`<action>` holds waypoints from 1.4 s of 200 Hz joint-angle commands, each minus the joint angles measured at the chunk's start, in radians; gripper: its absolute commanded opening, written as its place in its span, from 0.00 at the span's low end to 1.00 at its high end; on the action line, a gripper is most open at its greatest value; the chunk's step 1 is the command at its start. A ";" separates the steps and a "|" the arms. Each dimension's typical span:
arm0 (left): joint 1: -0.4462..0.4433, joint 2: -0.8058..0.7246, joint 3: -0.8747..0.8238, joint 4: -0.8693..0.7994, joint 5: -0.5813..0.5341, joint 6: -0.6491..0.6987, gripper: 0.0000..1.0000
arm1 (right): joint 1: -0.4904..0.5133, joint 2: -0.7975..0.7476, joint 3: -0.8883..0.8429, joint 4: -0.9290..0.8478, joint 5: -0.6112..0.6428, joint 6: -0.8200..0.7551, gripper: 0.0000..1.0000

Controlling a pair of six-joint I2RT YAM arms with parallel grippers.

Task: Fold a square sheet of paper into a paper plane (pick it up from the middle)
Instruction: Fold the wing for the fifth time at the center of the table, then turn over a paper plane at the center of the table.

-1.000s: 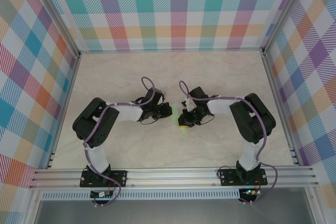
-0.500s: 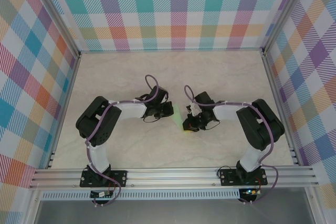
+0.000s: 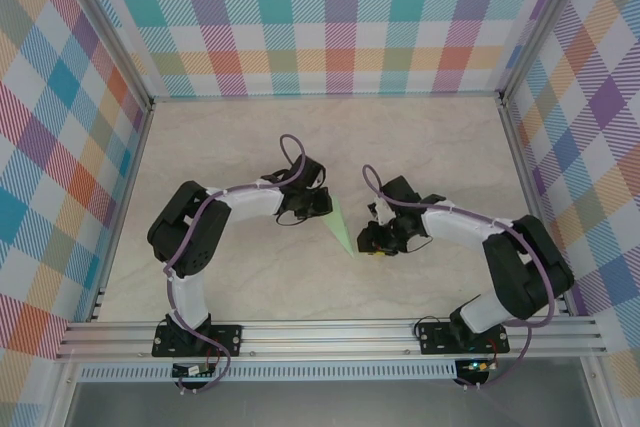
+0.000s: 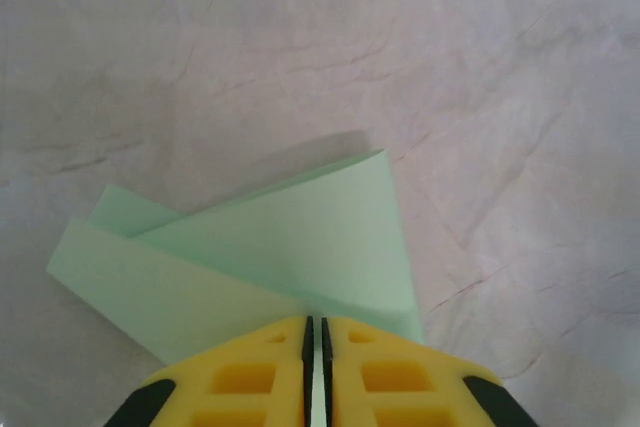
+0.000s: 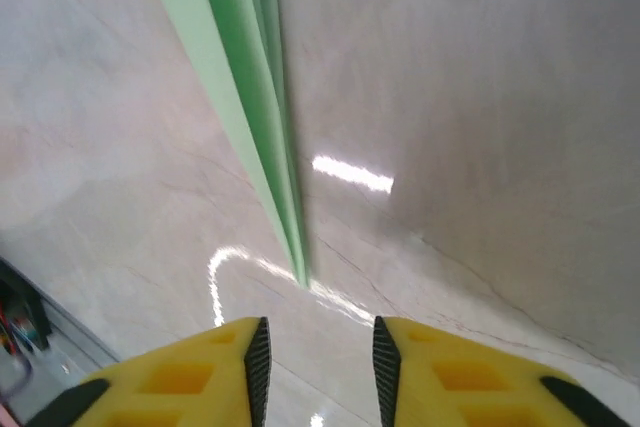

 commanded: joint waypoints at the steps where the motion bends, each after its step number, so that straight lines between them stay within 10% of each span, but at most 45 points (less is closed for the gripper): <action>1: -0.035 -0.037 0.088 -0.139 -0.065 -0.008 0.22 | -0.009 -0.042 0.078 -0.040 0.170 0.018 0.50; 119: -0.197 0.037 0.310 -0.507 -0.331 -0.231 0.53 | -0.116 -0.033 0.009 0.075 0.298 0.067 0.87; 280: -0.207 0.084 0.370 -0.641 -0.399 -0.253 0.44 | -0.121 0.002 0.004 0.073 0.305 0.076 0.89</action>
